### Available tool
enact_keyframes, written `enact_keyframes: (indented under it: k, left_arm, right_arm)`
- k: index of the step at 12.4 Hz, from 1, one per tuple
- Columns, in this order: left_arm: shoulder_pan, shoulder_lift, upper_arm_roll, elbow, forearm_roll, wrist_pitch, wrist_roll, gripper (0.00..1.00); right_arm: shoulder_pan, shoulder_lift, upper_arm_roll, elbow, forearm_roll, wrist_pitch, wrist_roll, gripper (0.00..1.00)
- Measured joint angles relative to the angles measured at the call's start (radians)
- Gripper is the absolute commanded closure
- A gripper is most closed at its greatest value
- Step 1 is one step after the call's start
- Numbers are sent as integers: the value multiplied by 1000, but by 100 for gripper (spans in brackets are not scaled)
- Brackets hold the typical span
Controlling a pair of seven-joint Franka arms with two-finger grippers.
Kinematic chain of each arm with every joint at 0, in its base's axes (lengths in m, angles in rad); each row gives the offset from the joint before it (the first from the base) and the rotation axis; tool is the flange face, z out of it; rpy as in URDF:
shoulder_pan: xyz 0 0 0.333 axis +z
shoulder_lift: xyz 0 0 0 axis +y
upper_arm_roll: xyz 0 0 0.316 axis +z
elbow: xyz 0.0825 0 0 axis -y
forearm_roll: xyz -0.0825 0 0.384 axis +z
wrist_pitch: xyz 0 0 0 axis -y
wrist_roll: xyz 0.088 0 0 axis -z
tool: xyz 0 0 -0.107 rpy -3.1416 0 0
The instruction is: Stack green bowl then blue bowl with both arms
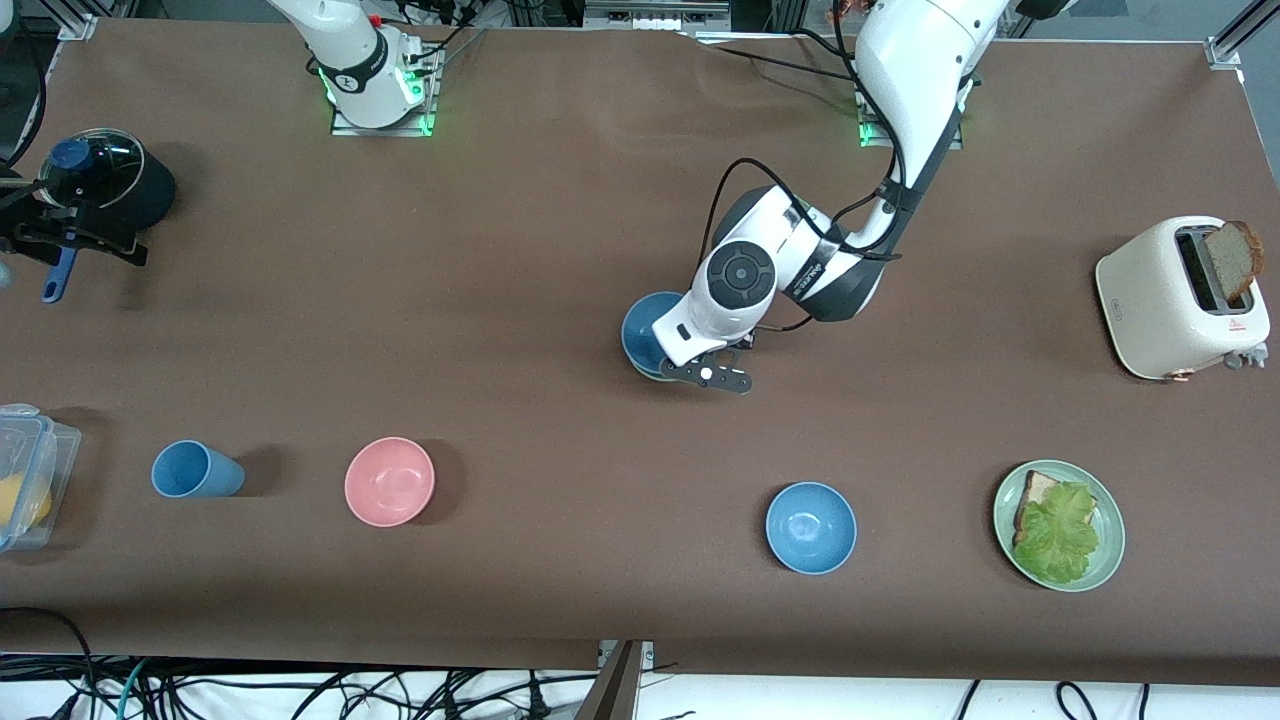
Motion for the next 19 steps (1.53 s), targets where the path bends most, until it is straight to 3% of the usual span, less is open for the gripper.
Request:
enact_keyframes:
  k: [1,2,3,9,11,14,19]
  left_arm:
    - [-3,8,1,0,0,8,-10,100]
    - [-4,15,1,0,0,13,-13,78]
    - [-4,19,2,0,0,14,-17,1]
    - [-4,3,12,9,0,-24,-32,0]
    - [-2,-29,20,19,0,-79,-33,0]
    - [10,-131,88,54,1,-224,-34,0]
    - [211,-288,105,163,2,-501,13,0]
  right_arm:
    - [0,0,0,0,0,0,0,0]
    - [0,0,0,0,0,0,0,0]
    - [0,0,0,0,0,0,0,0]
    - [0,0,0,0,0,0,0,0]
    - [0,0,0,0,0,0,0,0]
    - [0,0,0,0,0,0,0,0]
    - [0,0,0,0,0,0,0,0]
